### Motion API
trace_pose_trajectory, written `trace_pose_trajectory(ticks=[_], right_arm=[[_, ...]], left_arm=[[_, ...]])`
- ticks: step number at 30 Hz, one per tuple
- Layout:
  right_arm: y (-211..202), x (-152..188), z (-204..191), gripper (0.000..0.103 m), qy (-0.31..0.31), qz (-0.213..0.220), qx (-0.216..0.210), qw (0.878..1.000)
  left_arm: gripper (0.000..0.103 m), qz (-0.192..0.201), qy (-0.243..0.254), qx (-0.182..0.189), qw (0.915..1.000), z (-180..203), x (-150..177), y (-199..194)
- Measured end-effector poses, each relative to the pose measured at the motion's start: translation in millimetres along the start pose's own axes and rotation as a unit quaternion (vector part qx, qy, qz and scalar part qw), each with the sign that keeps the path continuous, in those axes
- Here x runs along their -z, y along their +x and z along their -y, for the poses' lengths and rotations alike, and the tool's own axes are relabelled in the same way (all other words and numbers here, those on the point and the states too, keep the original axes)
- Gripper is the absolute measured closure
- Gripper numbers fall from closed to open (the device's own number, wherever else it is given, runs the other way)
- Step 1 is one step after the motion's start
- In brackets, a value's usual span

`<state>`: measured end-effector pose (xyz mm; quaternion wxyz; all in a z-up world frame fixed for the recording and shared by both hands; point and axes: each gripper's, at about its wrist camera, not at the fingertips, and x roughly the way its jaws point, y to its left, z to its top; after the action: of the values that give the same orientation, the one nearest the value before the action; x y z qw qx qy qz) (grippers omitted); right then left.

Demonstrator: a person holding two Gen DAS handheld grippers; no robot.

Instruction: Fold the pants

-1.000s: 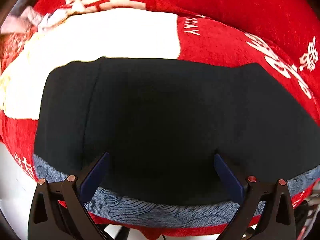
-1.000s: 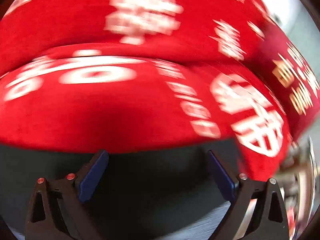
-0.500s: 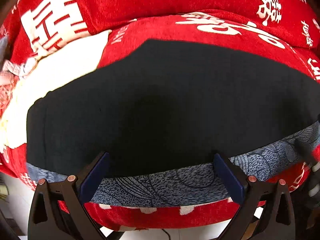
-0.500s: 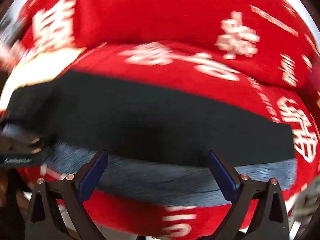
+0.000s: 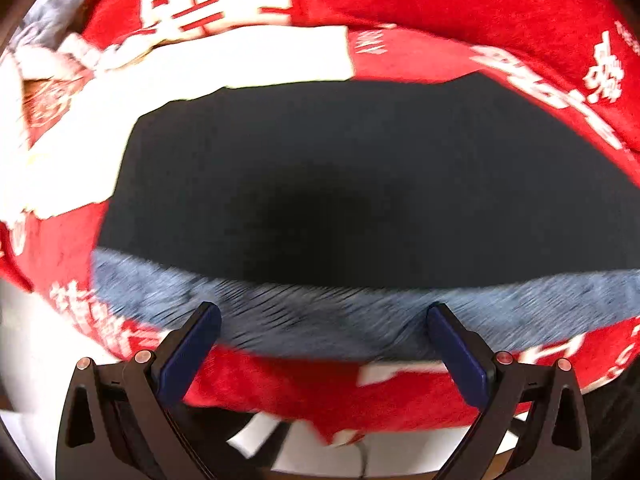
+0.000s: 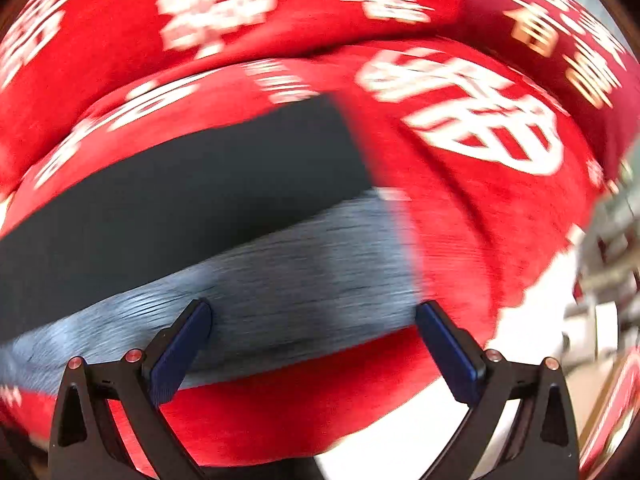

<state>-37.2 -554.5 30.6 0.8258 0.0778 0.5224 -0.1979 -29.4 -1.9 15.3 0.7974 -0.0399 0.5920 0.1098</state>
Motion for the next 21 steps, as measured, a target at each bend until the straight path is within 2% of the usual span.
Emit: trace_pose_trajectory(ticks=[3, 5, 8, 9, 10, 11, 12, 13, 15, 16, 18, 21], right_arm=[[-2.9, -0.8, 18.2, 0.000, 0.047, -0.001, 0.036, 0.998], [-13.4, 1.4, 2.5, 0.000, 0.026, 0.011, 0.049, 0.998], [-37.7, 8.6, -35.3, 0.000, -0.017, 0.044, 0.027, 0.999], [-45.6, 10.9, -50.5, 0.000, -0.032, 0.053, 0.013, 0.998], [-51.3, 14.9, -55.3, 0.000, -0.041, 0.057, 0.003, 0.998], [-53.9, 15.7, -69.9, 0.000, -0.057, 0.060, -0.011, 0.997], [-54.7, 17.0, -79.7, 0.000, -0.070, 0.059, -0.016, 0.996], [-53.7, 19.4, -90.3, 0.000, -0.083, 0.058, -0.016, 0.995], [-52.9, 25.3, -104.5, 0.000, -0.098, 0.050, -0.013, 0.994], [-54.0, 28.3, -110.2, 0.000, -0.101, 0.048, -0.011, 0.994], [-63.1, 35.9, -125.0, 0.000, -0.113, 0.058, -0.024, 0.992], [-76.7, 45.1, -167.1, 0.000, -0.148, 0.066, -0.065, 0.985]], left_arm=[[0.000, -0.004, -0.039, -0.008, 0.9992, -32.2, 11.9, -4.3], [0.000, 0.018, -0.086, 0.017, 0.9960, -64.3, 12.7, -13.0], [0.000, 0.045, -0.130, 0.036, 0.9899, -101.2, 6.7, -19.5], [0.000, 0.043, -0.127, 0.032, 0.9904, -106.7, 4.0, -16.4], [0.000, 0.032, -0.120, 0.015, 0.9921, -109.7, 2.6, -10.6], [0.000, 0.007, -0.111, -0.031, 0.9933, -111.3, 1.0, -0.2], [0.000, -0.020, -0.107, -0.077, 0.9910, -113.9, 0.8, 11.7], [0.000, -0.041, -0.117, -0.088, 0.9883, -120.5, 3.4, 20.6], [0.000, -0.040, -0.157, -0.056, 0.9852, -132.6, 10.4, 17.8], [0.000, -0.032, -0.168, -0.054, 0.9838, -134.5, 11.6, 12.8], [0.000, -0.013, -0.164, -0.058, 0.9847, -127.7, 10.2, 1.8], [0.000, 0.007, -0.128, -0.020, 0.9916, -88.3, -5.1, -10.9]])
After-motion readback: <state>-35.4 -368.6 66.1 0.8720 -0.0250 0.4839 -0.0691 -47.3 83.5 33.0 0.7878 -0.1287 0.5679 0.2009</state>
